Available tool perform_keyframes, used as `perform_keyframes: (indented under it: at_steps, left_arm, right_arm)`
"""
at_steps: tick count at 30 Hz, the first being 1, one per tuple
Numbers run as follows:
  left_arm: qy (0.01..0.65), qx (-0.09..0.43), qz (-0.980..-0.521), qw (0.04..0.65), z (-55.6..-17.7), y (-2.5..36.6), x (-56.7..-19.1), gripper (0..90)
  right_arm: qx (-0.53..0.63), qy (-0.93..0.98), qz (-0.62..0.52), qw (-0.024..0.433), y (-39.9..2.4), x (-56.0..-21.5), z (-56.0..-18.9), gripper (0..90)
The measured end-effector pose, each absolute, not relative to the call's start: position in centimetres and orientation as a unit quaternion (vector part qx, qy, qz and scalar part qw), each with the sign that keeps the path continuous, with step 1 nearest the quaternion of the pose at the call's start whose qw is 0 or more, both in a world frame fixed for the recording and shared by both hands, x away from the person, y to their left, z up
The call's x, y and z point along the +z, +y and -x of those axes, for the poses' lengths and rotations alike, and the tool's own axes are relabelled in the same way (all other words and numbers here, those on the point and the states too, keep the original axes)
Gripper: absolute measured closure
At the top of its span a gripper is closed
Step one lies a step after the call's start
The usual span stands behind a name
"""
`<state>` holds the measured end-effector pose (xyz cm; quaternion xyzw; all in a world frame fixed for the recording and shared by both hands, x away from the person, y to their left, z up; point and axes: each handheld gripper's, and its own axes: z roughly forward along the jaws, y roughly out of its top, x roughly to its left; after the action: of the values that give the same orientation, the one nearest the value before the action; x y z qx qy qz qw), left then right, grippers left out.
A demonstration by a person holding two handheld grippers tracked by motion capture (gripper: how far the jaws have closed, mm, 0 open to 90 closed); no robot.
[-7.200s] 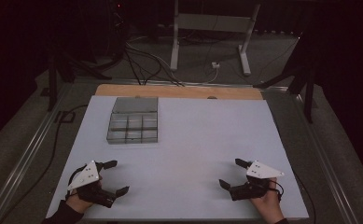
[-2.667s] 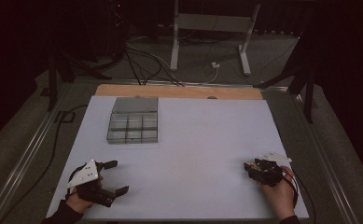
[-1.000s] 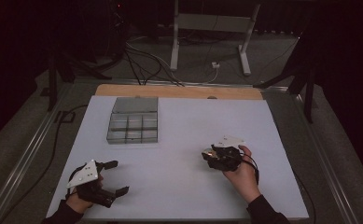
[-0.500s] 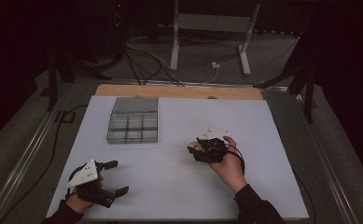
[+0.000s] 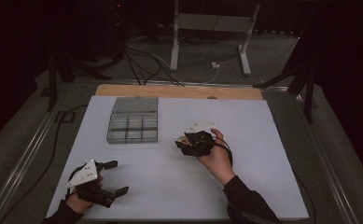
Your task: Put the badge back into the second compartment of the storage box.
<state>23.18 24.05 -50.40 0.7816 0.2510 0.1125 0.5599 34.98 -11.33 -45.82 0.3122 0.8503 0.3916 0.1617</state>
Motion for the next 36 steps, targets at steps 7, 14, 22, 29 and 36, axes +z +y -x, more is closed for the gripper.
perform_keyframes:
  at_steps: [7, 14, 22, 29, 36]
  left_arm:
    - [0.253, 0.112, -0.782, 0.558, -23.2, 24.1, -50.4, 0.4]
    - [0.252, 0.112, -0.783, 0.557, -23.2, 24.1, -50.4, 0.5]
    - [0.253, 0.112, -0.784, 0.556, -23.2, 24.1, -50.5, 0.5]
    - [0.254, 0.115, -0.782, 0.557, -23.2, 24.1, -50.5, 0.5]
    - [0.252, 0.113, -0.783, 0.557, -23.1, 24.1, -50.5, 0.5]
  right_arm:
    - [0.397, 0.852, -0.302, 0.156, -9.8, -45.3, -35.6, 47.9]
    - [0.4, 0.856, -0.292, 0.149, -7.7, -44.9, -36.5, 47.9]
    - [0.402, 0.858, -0.283, 0.147, -5.8, -44.8, -37.5, 47.8]
    - [0.41, 0.858, -0.279, 0.138, -3.4, -44.8, -38.5, 47.9]
    - [0.412, 0.857, -0.278, 0.134, -1.5, -45.0, -39.6, 47.8]
